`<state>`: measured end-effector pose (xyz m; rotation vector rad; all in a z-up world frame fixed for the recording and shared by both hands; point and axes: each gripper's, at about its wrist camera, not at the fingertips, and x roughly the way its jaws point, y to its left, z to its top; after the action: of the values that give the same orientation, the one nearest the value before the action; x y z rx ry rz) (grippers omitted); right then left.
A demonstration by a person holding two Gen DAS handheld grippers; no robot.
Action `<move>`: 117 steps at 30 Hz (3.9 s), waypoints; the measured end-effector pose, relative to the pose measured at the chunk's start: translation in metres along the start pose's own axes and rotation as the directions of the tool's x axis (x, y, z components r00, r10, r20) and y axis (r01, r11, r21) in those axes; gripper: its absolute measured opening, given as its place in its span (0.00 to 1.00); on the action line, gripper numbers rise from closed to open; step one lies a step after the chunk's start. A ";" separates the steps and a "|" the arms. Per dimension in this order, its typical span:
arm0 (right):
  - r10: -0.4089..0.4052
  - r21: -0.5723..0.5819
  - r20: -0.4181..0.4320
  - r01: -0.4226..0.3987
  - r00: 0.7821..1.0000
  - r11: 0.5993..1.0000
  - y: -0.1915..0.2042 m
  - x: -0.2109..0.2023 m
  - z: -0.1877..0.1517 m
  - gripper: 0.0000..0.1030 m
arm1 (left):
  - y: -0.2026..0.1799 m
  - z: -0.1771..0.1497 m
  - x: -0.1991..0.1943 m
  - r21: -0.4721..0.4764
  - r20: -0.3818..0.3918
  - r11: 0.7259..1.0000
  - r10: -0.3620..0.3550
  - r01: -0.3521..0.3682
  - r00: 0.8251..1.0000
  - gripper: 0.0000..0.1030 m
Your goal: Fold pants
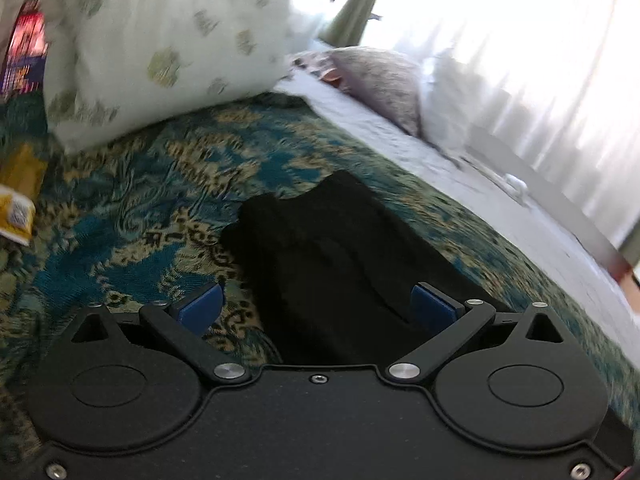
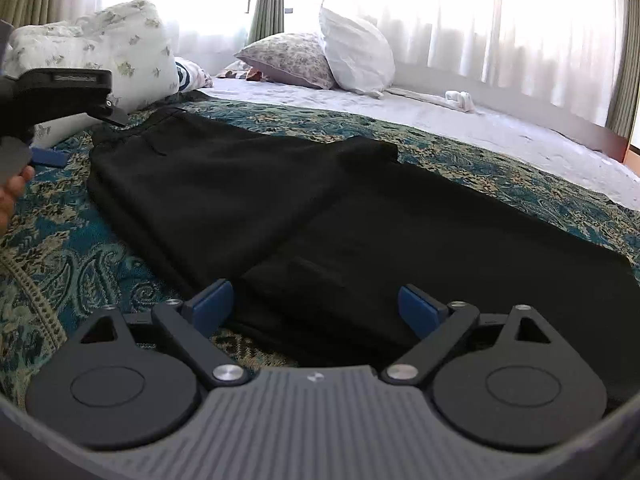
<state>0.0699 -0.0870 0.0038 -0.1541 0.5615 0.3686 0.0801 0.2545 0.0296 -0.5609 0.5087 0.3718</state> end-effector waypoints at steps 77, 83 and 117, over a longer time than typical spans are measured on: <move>-0.278 0.704 0.091 0.136 0.956 0.697 -0.245 -0.156 -0.078 0.91 | -0.280 -0.226 -0.110 0.627 -0.509 0.344 -0.498 0.698 0.702 0.58; -0.257 0.625 0.058 0.166 0.965 0.763 -0.213 -0.120 -0.058 0.96 | -0.226 -0.164 -0.119 0.575 -0.358 0.522 -0.532 0.630 0.767 0.59; -0.590 0.427 -0.068 0.558 0.805 0.712 -0.164 -0.101 -0.040 0.76 | -0.183 -0.184 -0.099 0.710 -0.233 0.580 -0.342 0.400 0.910 0.45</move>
<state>0.0336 -0.2788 0.0323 0.1161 0.4796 -0.3706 0.0198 -0.0167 0.0247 0.1476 0.5455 -0.2865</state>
